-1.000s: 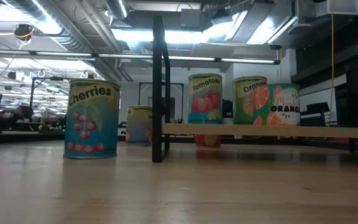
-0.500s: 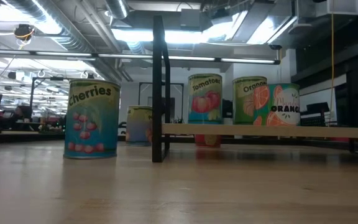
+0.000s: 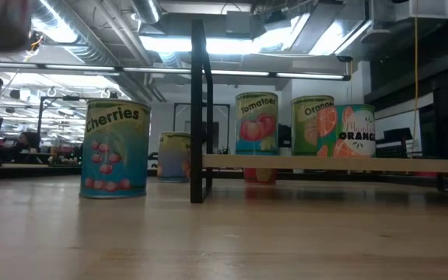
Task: Pick and place cans onto a shelf
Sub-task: Put the canned sliced carrots on the shelf
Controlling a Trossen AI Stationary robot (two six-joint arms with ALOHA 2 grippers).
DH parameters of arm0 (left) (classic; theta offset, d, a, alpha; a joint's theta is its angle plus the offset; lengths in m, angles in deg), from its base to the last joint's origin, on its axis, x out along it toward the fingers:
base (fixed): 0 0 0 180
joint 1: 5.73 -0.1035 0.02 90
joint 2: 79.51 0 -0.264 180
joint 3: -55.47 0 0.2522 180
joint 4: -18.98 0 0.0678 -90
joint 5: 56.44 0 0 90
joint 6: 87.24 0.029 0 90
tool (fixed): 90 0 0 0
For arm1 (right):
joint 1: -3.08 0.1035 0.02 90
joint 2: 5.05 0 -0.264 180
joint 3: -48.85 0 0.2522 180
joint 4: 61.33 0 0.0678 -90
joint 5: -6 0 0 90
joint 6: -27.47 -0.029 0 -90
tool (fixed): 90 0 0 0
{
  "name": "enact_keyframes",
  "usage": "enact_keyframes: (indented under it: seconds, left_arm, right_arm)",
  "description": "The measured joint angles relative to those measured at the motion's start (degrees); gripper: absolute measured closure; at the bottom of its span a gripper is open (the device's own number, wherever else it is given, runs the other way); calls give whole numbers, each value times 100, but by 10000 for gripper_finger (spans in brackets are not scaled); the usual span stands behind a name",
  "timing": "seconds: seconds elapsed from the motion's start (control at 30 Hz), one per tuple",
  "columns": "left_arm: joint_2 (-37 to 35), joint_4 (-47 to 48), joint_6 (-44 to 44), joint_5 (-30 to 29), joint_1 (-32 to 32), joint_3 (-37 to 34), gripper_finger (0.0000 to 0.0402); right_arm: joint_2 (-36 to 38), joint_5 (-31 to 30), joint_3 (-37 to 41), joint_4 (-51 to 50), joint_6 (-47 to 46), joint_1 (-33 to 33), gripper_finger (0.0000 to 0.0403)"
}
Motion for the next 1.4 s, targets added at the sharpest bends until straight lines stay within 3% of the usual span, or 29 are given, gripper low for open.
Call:
enact_keyframes:
  seconds: [0.23, 0.43, 0.6, 0.7, 0.93, 1.17, 1.4]
  left_arm:
    - [-19, -404, 598, -289, -248, 663, 400]
    - [-24, -2044, 2129, -722, -736, 856, 401]
    - [-22, -3355, 3252, -738, -1292, 856, 401]
    - [119, -4070, 3924, -580, -1665, 861, 401]
    - [642, -5182, 4817, 590, -2466, 863, 401]
    - [868, -5350, 5422, 717, -2972, 850, 401]
    - [1267, -6286, 5843, 930, -3145, 858, 401]
  right_arm:
    - [2, 0, 0, -1, -1, -2, 363]
    - [2, 0, 0, 1, -2, -2, 363]
    - [0, 0, 0, 0, 0, -2, 363]
    - [0, 0, 0, 0, 0, 0, 363]
    - [2, 0, 0, -1, -103, -2, 363]
    - [2, 0, 0, -6, -96, 0, 363]
    - [2, -2, 0, -7, -101, -1, 363]
